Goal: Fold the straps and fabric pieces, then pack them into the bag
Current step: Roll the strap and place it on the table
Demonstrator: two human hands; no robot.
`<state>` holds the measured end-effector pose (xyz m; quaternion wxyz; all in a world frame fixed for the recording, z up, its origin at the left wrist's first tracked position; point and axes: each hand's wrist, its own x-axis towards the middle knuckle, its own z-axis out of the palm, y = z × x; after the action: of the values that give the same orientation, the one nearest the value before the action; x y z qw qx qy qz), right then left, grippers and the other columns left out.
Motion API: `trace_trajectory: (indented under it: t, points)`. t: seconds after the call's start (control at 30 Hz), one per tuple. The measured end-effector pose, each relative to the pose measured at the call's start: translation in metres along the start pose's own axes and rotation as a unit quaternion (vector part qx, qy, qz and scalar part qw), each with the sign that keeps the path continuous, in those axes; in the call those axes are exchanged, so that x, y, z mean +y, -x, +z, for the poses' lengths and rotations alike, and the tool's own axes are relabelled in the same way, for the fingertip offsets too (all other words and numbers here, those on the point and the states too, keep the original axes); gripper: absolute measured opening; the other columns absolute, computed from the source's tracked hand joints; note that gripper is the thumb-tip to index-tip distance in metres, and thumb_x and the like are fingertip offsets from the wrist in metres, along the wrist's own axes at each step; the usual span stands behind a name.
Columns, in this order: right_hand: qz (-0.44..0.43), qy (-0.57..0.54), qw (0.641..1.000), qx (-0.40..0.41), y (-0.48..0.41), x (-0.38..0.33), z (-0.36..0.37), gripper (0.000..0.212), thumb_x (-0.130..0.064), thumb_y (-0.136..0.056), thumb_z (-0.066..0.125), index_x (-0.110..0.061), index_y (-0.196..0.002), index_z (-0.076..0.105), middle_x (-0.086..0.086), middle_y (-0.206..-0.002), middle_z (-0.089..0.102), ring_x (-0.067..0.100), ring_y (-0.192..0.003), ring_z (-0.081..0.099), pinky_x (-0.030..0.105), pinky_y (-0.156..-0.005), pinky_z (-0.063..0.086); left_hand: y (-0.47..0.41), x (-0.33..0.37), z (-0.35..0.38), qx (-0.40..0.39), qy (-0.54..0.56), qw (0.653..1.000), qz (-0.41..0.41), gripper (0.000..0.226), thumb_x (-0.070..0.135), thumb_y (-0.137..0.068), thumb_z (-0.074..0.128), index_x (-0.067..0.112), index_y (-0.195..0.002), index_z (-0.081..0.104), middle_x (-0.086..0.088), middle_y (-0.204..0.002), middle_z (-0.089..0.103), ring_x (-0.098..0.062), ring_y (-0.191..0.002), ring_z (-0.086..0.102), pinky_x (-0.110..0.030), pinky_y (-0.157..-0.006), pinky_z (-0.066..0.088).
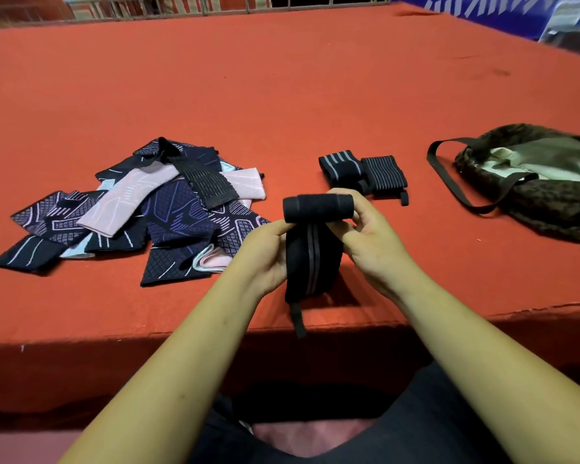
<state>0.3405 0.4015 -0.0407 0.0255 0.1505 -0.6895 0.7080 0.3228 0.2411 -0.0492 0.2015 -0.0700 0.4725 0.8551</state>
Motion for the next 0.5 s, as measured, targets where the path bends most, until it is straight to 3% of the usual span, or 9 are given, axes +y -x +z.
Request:
trace_trajectory:
  t: [0.07, 0.17, 0.3, 0.4, 0.5]
  points:
    - [0.018, 0.011, 1.000, -0.018, 0.004, 0.003, -0.002, 0.034, 0.003, -0.096, 0.054, -0.024, -0.113, 0.062, -0.011, -0.102, 0.063, 0.019, -0.076, 0.050, 0.033, -0.069, 0.040, 0.001, 0.004, 0.001, -0.004, 0.039, 0.999, 0.003, 0.027, 0.005, -0.090, 0.051, -0.005, -0.110, 0.065, -0.021, -0.107, 0.068, -0.026, -0.089, 0.070, -0.033, -0.084, 0.060]
    - [0.051, 0.020, 0.998, -0.030, 0.009, 0.005, -0.003, 0.048, 0.014, -0.090, 0.050, -0.029, -0.107, 0.065, -0.009, -0.098, 0.064, -0.002, -0.067, 0.055, 0.016, -0.060, 0.042, 0.002, 0.010, 0.001, -0.004, 0.095, 0.995, 0.008, 0.032, 0.007, -0.097, 0.036, -0.007, -0.112, 0.061, -0.020, -0.096, 0.070, -0.027, -0.080, 0.072, -0.033, -0.070, 0.061]
    - [0.080, -0.004, 0.996, -0.046, 0.013, 0.012, -0.004, 0.037, 0.004, -0.093, 0.056, -0.028, -0.107, 0.066, 0.000, -0.101, 0.067, 0.010, -0.077, 0.061, 0.027, -0.062, 0.047, 0.002, 0.012, 0.003, 0.004, 0.051, 0.998, 0.019, 0.043, 0.025, -0.100, 0.044, -0.005, -0.127, 0.058, -0.022, -0.113, 0.066, -0.031, -0.095, 0.068, -0.039, -0.084, 0.058]
    - [0.093, -0.068, 0.992, -0.045, 0.015, 0.008, -0.001, 0.030, 0.009, -0.092, 0.056, -0.016, -0.106, 0.065, 0.006, -0.100, 0.066, 0.011, -0.074, 0.063, 0.021, -0.060, 0.049, 0.002, 0.008, 0.006, 0.014, 0.002, 0.999, 0.036, 0.040, 0.021, -0.099, 0.050, -0.007, -0.127, 0.058, -0.025, -0.118, 0.065, -0.032, -0.098, 0.067, -0.041, -0.086, 0.057]
    - [0.142, -0.136, 0.980, -0.038, 0.019, 0.006, -0.004, 0.049, 0.024, -0.079, 0.039, -0.011, -0.102, 0.065, 0.009, -0.091, 0.063, 0.011, -0.062, 0.058, 0.022, -0.054, 0.041, -0.002, 0.003, 0.004, 0.018, -0.057, 0.995, 0.082, 0.038, 0.014, -0.100, 0.048, -0.009, -0.129, 0.055, -0.027, -0.122, 0.063, -0.034, -0.105, 0.062, -0.047, -0.096, 0.051]
